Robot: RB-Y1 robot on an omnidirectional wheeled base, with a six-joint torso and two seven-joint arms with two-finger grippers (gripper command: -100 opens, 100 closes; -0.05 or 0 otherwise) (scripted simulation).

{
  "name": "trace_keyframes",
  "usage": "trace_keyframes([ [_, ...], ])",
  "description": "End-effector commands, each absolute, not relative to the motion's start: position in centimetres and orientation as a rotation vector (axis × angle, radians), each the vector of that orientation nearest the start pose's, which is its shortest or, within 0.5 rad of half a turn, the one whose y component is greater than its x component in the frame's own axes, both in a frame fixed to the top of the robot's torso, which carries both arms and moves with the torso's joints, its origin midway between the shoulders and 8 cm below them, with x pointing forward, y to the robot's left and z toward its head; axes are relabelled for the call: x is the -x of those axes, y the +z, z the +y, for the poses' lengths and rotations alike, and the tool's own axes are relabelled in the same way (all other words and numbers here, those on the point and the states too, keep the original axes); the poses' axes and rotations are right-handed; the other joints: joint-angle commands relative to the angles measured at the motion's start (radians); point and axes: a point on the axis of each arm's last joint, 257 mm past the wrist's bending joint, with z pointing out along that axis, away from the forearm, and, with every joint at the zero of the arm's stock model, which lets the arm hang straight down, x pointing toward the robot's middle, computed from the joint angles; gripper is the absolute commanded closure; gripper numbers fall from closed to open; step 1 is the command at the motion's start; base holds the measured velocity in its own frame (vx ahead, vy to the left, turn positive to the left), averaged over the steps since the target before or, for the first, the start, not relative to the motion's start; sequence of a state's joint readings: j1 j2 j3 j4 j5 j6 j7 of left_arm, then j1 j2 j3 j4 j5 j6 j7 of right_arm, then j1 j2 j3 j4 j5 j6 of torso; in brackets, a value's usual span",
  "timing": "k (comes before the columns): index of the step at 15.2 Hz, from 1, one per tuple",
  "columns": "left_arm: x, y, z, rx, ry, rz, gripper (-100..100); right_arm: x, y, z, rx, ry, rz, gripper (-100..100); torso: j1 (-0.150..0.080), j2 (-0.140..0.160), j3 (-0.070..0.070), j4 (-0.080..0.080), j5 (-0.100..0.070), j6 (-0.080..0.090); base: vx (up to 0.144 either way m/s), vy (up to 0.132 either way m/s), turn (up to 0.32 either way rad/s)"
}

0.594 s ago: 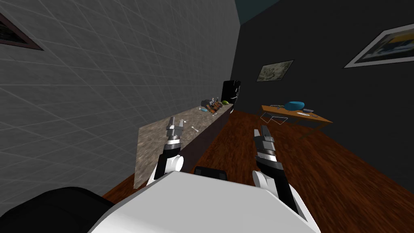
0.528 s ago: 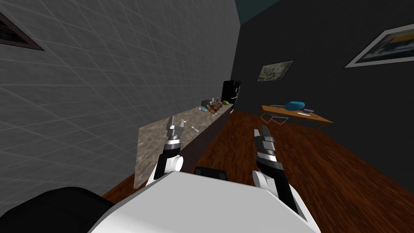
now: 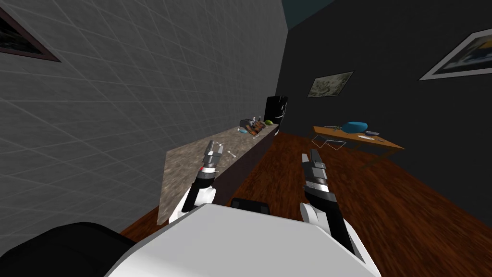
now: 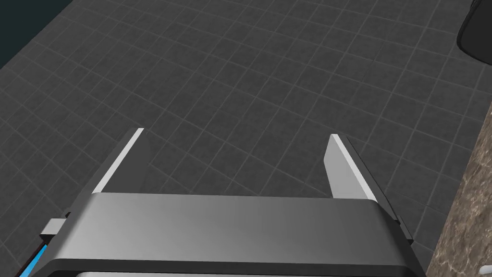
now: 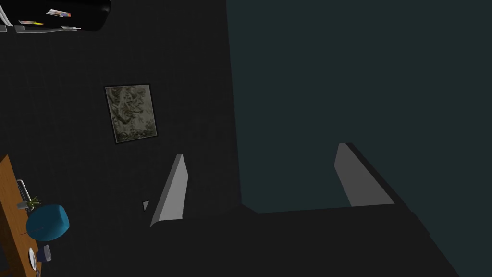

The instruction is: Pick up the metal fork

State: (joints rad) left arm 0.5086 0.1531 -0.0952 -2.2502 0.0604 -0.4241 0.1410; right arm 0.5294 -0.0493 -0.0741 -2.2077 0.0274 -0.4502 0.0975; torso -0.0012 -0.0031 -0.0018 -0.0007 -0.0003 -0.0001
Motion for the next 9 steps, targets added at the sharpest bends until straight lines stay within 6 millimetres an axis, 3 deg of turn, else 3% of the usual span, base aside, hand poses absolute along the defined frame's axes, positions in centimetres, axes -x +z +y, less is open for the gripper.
trace_keyframes([
  [1, -36.8, -2.2, 23.3, 0.741, -1.543, 0.825, -100, -35.7, -2.6, -30.9, -0.671, 1.074, 0.788, 0, 0.000, 0.000, 0.000, 0.000, 0.000, 0.000, 0.041, -0.029, 0.055],
  [9, -37.4, -5.5, 20.9, 0.653, -1.562, 1.030, -100, -35.7, -2.6, -30.9, -0.671, 1.074, 0.788, 0, 0.000, -0.001, 0.000, 0.000, 0.000, 0.000, 0.048, -0.030, 0.050],
])
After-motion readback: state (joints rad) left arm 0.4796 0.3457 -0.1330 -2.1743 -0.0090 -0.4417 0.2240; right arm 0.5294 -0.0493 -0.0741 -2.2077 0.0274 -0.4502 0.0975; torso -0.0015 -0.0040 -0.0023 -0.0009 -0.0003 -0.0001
